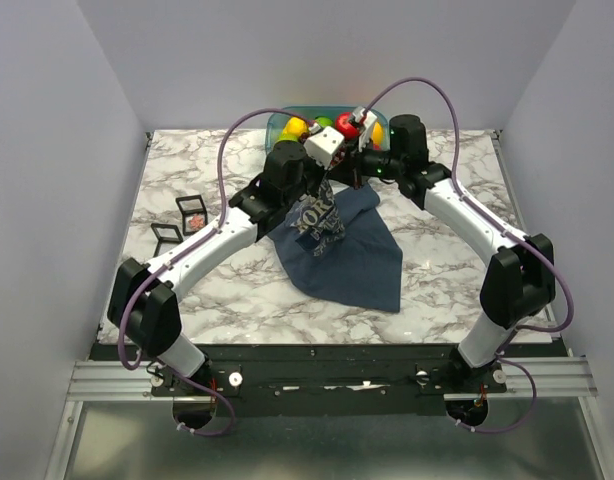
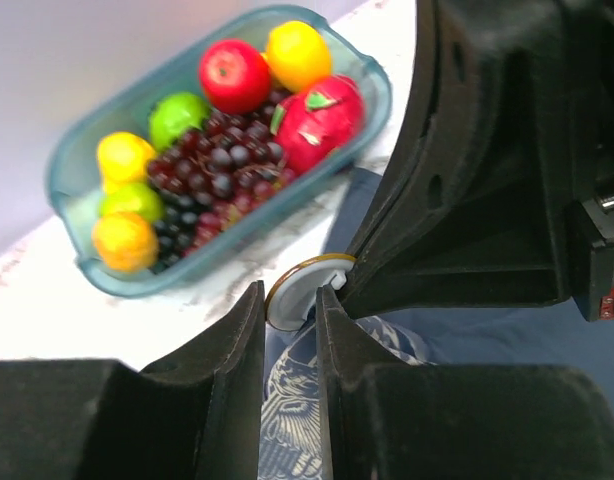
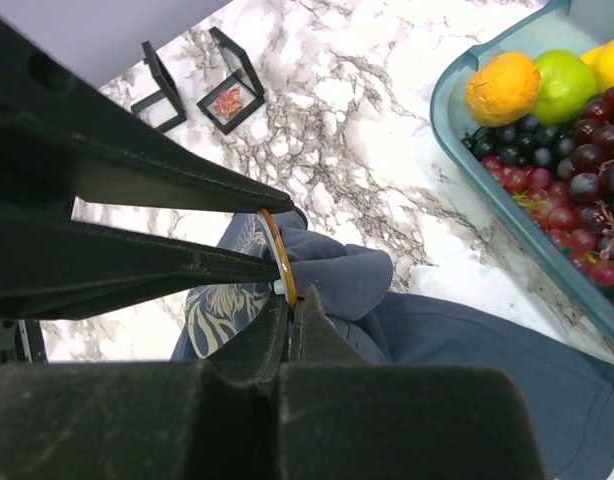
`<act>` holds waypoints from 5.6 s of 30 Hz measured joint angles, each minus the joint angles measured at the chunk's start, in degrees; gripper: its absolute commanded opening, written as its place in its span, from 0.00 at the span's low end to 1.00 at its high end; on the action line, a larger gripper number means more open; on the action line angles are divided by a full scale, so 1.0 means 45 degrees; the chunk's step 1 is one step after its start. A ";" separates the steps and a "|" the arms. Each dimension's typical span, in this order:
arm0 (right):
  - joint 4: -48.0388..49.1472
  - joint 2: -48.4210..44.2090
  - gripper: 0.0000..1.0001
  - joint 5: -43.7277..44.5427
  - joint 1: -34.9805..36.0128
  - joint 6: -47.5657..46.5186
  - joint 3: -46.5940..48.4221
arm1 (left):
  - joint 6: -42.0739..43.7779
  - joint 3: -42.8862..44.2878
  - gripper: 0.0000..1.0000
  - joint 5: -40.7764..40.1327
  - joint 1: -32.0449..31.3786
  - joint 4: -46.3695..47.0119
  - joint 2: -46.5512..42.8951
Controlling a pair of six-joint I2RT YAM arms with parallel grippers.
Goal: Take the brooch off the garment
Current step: Open the brooch over the flattened clothing, then remove the brooch from the flattened clothing, then close the brooch.
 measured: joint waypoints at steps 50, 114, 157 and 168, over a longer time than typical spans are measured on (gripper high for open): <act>-0.1462 -0.0743 0.00 -0.2390 0.0801 -0.1248 -0.0355 | -0.3220 -0.1093 0.99 1.4256 0.4376 -0.0491 -0.0189; 0.6708 -0.0743 0.01 0.7354 0.3347 -0.4065 -0.3283 | -0.3419 -0.2812 0.09 1.0195 0.4201 0.1268 0.0413; 0.2093 -0.1423 0.00 -0.2924 0.0918 -0.0733 -0.0908 | -0.1341 0.0287 0.75 1.2055 0.4901 -0.2278 -0.1802; 0.2059 -0.1389 0.00 -0.3138 0.0918 -0.0325 -0.0826 | -0.0787 0.0287 0.71 1.2784 0.4872 -0.2487 -0.1802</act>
